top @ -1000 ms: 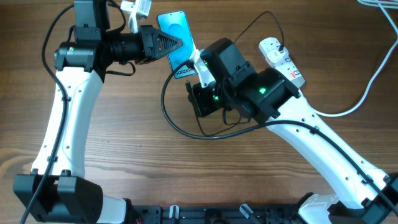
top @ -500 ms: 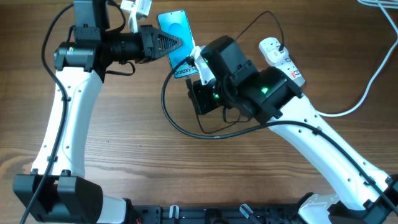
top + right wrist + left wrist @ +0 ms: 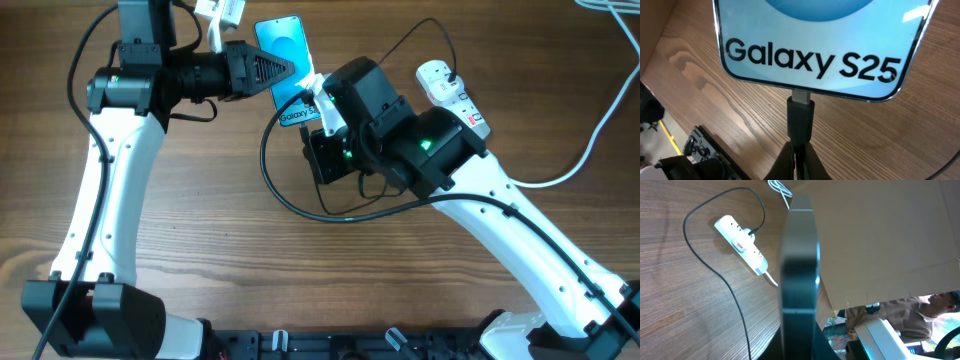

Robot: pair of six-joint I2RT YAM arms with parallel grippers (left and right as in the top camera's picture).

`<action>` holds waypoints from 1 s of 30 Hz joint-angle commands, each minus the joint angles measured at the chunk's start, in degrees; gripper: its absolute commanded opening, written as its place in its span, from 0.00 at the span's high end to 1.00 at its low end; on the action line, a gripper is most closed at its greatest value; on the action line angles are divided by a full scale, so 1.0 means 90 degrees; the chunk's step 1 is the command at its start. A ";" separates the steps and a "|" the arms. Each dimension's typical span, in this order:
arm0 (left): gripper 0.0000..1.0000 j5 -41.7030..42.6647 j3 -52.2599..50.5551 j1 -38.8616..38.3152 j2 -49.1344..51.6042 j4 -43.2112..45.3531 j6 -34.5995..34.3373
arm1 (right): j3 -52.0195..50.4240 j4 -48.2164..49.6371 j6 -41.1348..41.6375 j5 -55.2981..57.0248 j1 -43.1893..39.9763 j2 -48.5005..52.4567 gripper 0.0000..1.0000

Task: Plug charger to phone and switch on socket
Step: 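Push the USB-C plug into the phone's port with the right gripper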

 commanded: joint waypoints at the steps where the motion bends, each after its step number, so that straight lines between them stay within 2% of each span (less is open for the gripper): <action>1: 0.96 0.0270 0.0049 0.0002 -0.0015 0.0044 0.0158 | 0.0172 0.0019 0.0075 0.0129 -0.0029 -0.0078 0.96; 8: 0.96 0.0483 0.0049 0.0000 -0.0015 0.0053 0.0163 | 0.0172 0.0151 0.0192 0.0126 -0.0029 -0.0078 0.96; 14: 0.96 0.0529 0.0049 0.0000 -0.0015 -0.0010 0.0491 | 0.0172 0.0160 0.0189 0.0121 -0.0056 -0.0078 0.96; 19: 0.96 0.0527 0.0049 0.0000 -0.0015 -0.0151 0.0801 | 0.0172 0.0163 0.0165 -0.0384 -0.0325 -0.0078 0.96; 25: 0.96 0.0610 0.0049 0.0000 -0.0015 -0.0277 0.0765 | 0.0172 0.0398 0.0209 -0.0641 -0.0355 -0.0075 0.96; 27: 0.96 0.0794 0.0049 0.0000 -0.0015 -0.0274 0.0408 | 0.0172 0.0593 0.0296 -0.0605 -0.0357 -0.0075 0.96; 30: 0.96 0.0835 0.0049 0.0000 -0.0015 -0.0493 0.0418 | 0.0172 0.0901 0.0291 -0.0515 -0.0357 -0.0075 0.96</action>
